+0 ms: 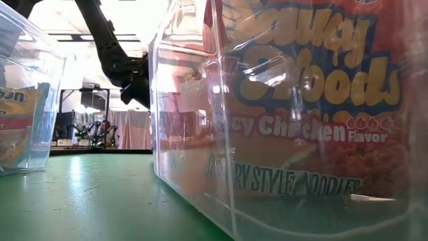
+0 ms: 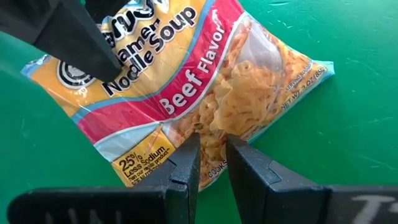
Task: Sort Maruchan noodles
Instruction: Put the blue noodle pack into the left transparent bin
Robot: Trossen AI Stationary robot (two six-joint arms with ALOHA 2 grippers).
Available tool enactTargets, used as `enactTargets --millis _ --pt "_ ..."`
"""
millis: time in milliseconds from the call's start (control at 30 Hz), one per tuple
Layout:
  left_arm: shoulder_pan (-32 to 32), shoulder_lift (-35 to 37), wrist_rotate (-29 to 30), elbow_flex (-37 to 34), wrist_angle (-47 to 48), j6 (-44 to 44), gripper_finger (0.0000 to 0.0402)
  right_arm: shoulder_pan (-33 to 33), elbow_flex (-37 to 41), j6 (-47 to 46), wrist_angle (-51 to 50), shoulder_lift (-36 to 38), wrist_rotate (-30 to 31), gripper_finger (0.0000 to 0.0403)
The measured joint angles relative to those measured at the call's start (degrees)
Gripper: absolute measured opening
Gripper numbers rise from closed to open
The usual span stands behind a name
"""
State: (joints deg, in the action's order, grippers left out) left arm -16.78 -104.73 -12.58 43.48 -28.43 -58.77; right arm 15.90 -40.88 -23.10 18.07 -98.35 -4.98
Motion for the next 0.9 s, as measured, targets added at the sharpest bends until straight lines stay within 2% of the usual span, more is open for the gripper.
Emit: enactTargets --millis 167,500,667,900 --pt "0.0 -0.45 0.02 0.0 -0.02 -0.24 0.0189 -0.2 -0.02 -0.06 0.28 0.02 0.01 0.0068" --pt "-0.21 -0.45 -0.37 0.0 -0.07 -1.06 0.0106 -0.22 -0.04 -1.42 -0.67 2.06 -1.4 0.0068" --pt "-0.2 -0.43 -1.09 0.0 0.1 -2.2 0.011 0.6 0.37 -1.48 -8.54 6.76 -3.29 0.007" --pt "-0.22 -0.26 -1.16 0.0 0.17 -2.2 0.0109 1.36 0.15 -1.48 -21.11 17.02 -4.54 0.01"
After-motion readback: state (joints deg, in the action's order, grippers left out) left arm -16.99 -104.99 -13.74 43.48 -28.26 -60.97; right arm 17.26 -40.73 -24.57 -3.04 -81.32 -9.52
